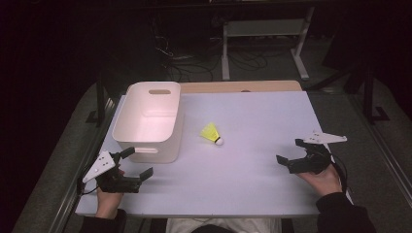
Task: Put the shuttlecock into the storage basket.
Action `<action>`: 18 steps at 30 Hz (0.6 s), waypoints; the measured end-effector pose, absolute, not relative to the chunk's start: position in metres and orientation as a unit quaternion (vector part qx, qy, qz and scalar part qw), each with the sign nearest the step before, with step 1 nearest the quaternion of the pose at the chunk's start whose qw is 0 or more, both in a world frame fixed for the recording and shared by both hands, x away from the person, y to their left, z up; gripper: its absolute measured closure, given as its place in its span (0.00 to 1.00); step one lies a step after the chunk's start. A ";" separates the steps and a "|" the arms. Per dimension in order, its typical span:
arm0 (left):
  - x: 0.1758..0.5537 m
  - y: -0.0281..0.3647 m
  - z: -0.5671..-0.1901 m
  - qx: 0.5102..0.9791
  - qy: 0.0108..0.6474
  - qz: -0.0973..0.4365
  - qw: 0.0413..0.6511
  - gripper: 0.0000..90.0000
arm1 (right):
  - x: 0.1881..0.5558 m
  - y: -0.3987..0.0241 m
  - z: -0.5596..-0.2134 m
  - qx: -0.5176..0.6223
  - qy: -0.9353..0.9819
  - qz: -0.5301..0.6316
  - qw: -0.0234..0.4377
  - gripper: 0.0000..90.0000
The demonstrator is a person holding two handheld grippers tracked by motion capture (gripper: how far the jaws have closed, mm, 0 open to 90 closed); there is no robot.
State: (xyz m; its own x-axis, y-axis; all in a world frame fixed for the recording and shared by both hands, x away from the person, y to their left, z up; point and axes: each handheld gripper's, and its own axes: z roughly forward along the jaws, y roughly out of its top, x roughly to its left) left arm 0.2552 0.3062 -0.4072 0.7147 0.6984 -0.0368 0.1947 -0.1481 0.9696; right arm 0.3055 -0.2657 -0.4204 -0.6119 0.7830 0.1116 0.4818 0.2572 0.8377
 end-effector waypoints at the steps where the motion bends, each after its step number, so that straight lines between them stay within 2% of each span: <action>1: 0.255 0.306 -0.407 0.725 0.308 0.219 0.576 0.00 | 0.305 -0.265 -0.420 0.406 0.776 0.454 0.167 0.00; 18: 0.254 0.307 -0.407 0.724 0.307 0.224 0.575 0.00 | 0.304 -0.259 -0.418 0.389 0.785 0.452 0.168 0.00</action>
